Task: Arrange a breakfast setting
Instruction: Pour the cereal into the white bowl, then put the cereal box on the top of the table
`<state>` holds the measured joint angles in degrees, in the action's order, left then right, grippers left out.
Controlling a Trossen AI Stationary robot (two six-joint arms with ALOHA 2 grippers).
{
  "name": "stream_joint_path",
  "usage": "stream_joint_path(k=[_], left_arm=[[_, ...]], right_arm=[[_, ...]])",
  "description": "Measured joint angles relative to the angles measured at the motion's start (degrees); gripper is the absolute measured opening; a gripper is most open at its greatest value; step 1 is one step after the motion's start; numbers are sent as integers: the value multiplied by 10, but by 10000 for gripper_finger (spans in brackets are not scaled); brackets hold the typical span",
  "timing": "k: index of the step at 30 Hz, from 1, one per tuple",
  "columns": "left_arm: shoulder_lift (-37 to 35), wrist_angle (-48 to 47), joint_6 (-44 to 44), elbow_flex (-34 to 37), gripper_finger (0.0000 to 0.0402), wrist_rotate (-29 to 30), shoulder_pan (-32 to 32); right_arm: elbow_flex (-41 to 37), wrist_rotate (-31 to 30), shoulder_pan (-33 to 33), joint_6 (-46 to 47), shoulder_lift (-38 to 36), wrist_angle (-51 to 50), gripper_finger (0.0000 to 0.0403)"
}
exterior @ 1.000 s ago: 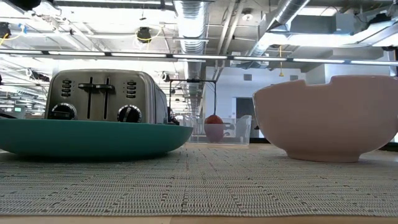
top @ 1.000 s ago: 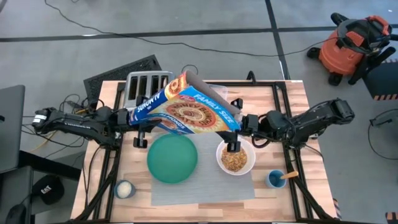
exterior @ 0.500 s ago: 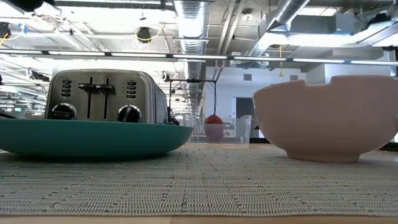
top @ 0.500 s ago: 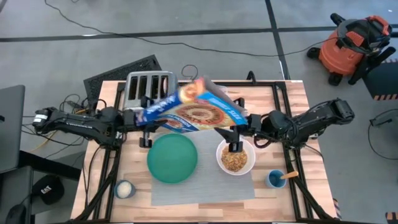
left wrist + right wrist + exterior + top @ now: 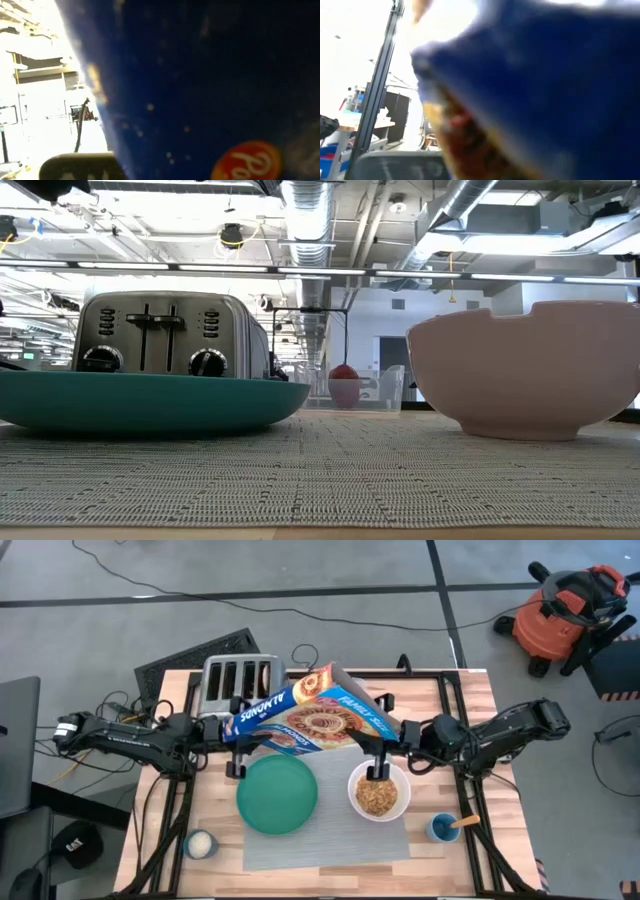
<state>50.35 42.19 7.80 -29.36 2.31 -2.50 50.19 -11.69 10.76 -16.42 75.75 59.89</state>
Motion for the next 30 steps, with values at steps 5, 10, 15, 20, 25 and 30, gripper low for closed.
stream_joint_path(k=[5,10,15,20,25,30], left_arm=[[-12,-26,-31,0,51,-9,0],[-59,-97,-50,0,123,-5,1],[-133,-229,-41,0,169,14,1],[-152,-297,-28,0,165,86,1],[-111,-249,-8,0,109,55,-1],[-73,-186,1,0,15,18,0]], right_arm=[[0,-8,0,-5,-12,-16,57],[-1,-32,7,-18,-51,-48,57],[-1,-60,11,-14,-105,-124,57],[0,-69,11,20,-143,-172,57],[0,-64,13,28,-143,-179,57],[0,-62,12,29,-143,-178,57]])
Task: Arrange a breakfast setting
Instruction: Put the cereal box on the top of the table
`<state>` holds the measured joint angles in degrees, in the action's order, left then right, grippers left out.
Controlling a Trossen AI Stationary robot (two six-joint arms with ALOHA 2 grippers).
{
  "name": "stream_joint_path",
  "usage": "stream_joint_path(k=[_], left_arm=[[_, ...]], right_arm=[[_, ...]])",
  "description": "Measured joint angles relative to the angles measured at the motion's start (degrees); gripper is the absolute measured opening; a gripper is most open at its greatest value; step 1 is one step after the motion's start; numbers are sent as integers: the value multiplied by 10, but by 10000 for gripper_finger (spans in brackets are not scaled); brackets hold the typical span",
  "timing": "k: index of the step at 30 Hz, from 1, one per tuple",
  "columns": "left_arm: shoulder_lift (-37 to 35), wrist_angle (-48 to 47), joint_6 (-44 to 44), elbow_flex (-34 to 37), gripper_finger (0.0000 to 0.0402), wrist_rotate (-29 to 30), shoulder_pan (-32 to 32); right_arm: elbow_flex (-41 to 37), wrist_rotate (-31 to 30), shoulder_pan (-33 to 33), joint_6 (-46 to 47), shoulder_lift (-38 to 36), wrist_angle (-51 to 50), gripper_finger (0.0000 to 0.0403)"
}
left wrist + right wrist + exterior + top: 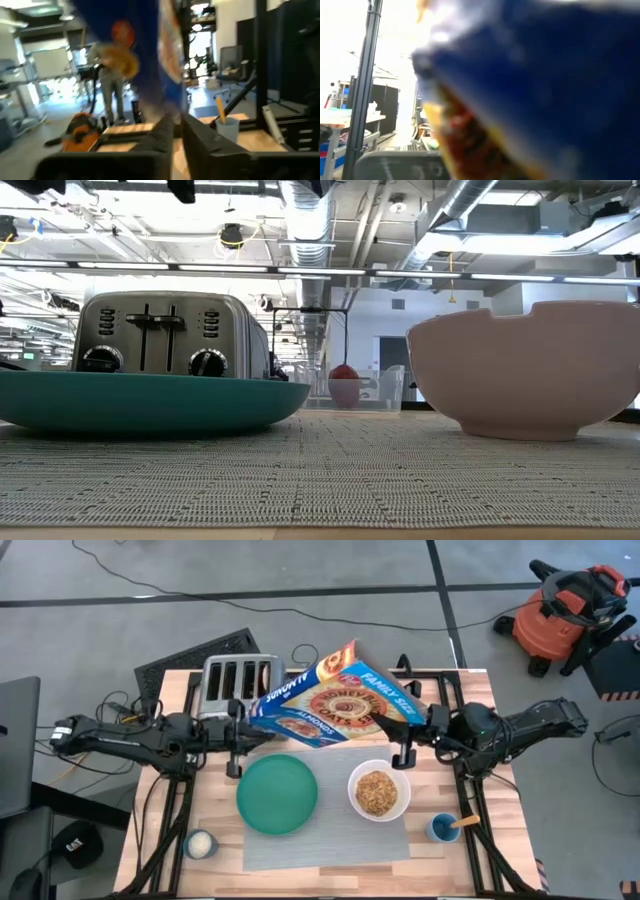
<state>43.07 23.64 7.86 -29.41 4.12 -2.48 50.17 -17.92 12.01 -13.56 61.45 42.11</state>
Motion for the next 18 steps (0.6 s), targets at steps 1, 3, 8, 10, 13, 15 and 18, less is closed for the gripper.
stream_joint_path(k=[1,3,8,10,13,15,18], left_arm=[[6,8,1,0,9,-3,0],[14,19,5,0,9,-1,-1],[30,40,16,0,6,13,0],[31,49,18,0,2,7,0],[31,64,18,0,1,2,0],[30,71,18,0,1,2,0],[31,70,19,1,0,2,0]], right_arm=[[0,1,0,0,0,-1,57],[0,4,0,2,0,0,57],[0,15,0,12,2,-1,57],[0,15,0,13,7,1,57],[0,16,0,12,10,4,57],[2,16,-1,14,20,10,57],[1,17,-5,24,34,8,57]])
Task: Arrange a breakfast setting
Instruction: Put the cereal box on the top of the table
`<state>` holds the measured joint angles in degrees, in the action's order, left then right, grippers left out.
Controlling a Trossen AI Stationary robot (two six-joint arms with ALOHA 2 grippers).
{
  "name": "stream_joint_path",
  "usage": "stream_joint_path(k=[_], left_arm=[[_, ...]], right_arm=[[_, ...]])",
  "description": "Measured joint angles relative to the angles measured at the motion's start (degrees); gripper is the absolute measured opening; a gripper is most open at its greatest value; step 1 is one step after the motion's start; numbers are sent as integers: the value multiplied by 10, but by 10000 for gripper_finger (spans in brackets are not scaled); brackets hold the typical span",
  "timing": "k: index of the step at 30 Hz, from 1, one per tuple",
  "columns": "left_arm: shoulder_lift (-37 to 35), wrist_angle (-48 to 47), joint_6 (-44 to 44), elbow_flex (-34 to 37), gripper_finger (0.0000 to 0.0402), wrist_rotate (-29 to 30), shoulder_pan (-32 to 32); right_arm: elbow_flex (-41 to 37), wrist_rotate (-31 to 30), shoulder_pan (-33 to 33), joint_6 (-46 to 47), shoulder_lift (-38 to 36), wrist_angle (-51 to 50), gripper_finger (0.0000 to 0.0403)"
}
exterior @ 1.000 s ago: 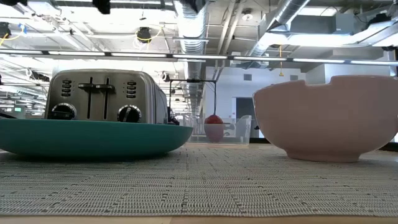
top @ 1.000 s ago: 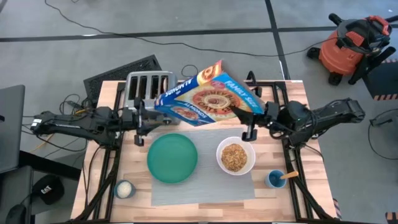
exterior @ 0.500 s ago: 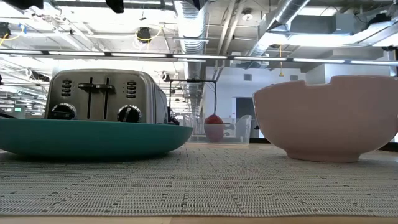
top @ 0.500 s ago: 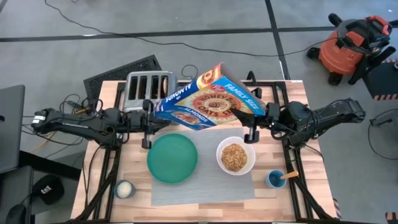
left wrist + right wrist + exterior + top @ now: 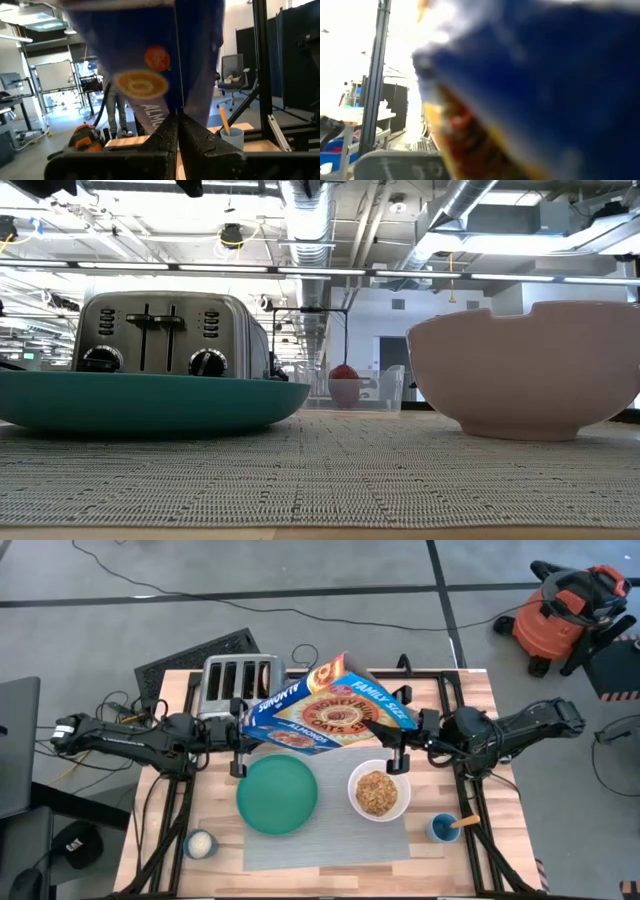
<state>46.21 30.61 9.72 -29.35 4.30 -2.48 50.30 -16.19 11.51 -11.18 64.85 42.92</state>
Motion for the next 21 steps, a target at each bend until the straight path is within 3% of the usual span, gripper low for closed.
stream_joint_path(k=[9,14,21], left_arm=[[5,18,-3,0,0,-6,0],[-1,-34,-15,0,0,7,0],[-33,-184,-51,-1,0,81,0]], right_arm=[[0,-1,-20,32,27,3,57],[0,-11,-10,8,3,-18,57],[-2,-126,32,-48,-71,-104,57]])
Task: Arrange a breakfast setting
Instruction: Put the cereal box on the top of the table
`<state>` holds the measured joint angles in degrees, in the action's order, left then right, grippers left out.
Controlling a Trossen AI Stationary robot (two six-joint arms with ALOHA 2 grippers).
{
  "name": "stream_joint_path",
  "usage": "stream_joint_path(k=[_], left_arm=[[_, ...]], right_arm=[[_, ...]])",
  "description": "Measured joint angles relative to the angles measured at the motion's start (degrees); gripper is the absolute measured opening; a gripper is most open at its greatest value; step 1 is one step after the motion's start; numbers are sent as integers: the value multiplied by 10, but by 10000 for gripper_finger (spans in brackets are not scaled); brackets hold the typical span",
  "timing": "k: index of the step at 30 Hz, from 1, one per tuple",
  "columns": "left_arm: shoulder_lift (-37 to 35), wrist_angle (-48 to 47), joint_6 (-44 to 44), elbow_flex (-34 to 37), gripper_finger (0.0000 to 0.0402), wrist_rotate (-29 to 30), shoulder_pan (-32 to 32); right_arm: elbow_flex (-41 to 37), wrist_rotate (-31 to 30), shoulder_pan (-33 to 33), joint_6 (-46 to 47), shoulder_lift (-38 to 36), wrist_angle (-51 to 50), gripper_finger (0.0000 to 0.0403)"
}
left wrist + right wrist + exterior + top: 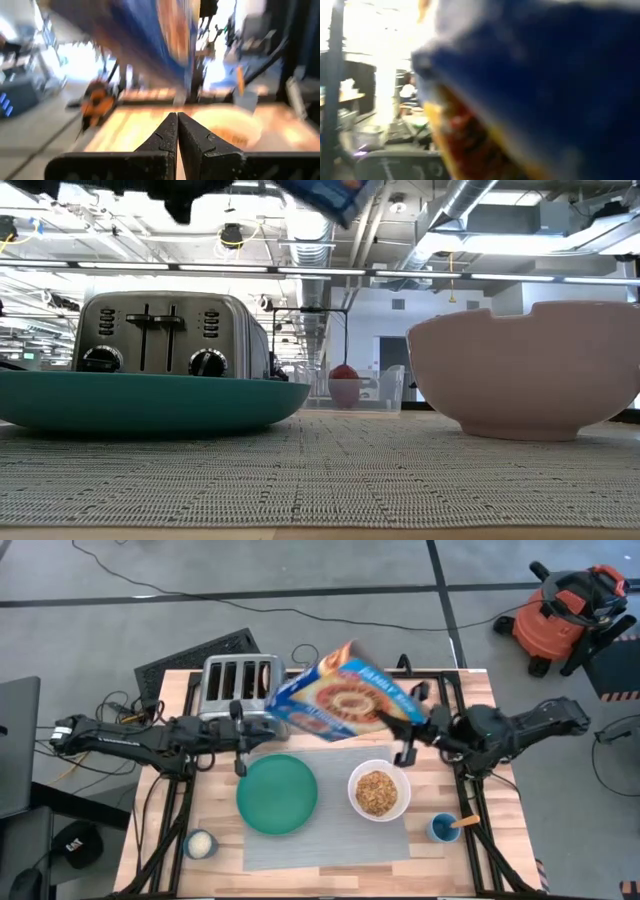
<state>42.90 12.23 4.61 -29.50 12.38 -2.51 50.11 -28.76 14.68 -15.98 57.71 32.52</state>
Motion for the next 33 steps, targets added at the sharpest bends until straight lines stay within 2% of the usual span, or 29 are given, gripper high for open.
stream_joint_path(k=[5,10,14,20,25,28,33], left_arm=[[-14,-89,-41,0,0,42,0],[-10,-129,-72,0,0,45,0],[-4,-131,-74,0,0,45,-1],[3,-129,-73,0,0,45,-1],[7,-123,-73,0,0,45,-1],[10,-126,-73,1,0,45,-1],[19,-121,-73,1,0,45,-1]], right_arm=[[0,-130,22,8,-61,-123,57],[0,-268,26,50,-119,-247,57],[0,-326,16,102,-150,-343,57],[0,-361,-17,191,-184,-493,57],[0,-357,-73,276,-188,-618,57],[0,-334,-103,334,-188,-681,57],[-20,-321,-139,401,-180,-726,57]])
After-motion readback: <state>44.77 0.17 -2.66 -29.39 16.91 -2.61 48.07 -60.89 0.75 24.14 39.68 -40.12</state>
